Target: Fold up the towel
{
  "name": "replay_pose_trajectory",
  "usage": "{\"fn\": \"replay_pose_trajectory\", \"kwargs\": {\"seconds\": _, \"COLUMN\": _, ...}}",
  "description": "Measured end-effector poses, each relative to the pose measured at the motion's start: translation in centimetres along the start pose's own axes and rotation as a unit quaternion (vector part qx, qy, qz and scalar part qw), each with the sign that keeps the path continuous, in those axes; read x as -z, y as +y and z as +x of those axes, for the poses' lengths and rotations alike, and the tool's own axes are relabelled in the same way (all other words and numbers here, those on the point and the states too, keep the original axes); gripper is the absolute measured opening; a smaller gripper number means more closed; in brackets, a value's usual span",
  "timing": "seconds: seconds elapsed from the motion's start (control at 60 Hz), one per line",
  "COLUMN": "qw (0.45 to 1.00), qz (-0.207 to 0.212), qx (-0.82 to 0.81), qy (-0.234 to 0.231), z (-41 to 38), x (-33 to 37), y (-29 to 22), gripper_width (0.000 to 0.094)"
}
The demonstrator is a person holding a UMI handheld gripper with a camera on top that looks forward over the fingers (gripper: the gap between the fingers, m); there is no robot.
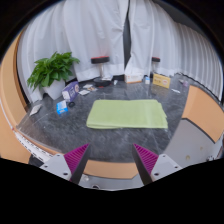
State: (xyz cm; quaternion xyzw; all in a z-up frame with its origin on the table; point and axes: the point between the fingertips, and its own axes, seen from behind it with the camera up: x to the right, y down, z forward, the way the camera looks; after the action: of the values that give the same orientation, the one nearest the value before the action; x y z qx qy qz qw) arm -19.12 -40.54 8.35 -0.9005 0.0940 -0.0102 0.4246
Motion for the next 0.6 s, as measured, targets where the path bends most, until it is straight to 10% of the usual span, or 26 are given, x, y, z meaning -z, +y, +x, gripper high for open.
{"fn": "replay_pose_trajectory", "kwargs": {"seconds": 0.45, "qw": 0.998, "qz": 0.001, "qx": 0.043, "qy": 0.052, "z": -9.2, "x": -26.2, "y": -9.9, "gripper_width": 0.0823}}
{"fn": "replay_pose_trajectory", "kwargs": {"seconds": 0.55, "qw": 0.992, "qz": 0.003, "qx": 0.079, "qy": 0.095, "z": -7.7, "x": -28.0, "y": -10.4, "gripper_width": 0.0632}}
{"fn": "replay_pose_trajectory", "kwargs": {"seconds": 0.6, "qw": 0.989, "qz": -0.001, "qx": 0.099, "qy": 0.111, "z": -7.1, "x": -28.1, "y": -10.3, "gripper_width": 0.0390}}
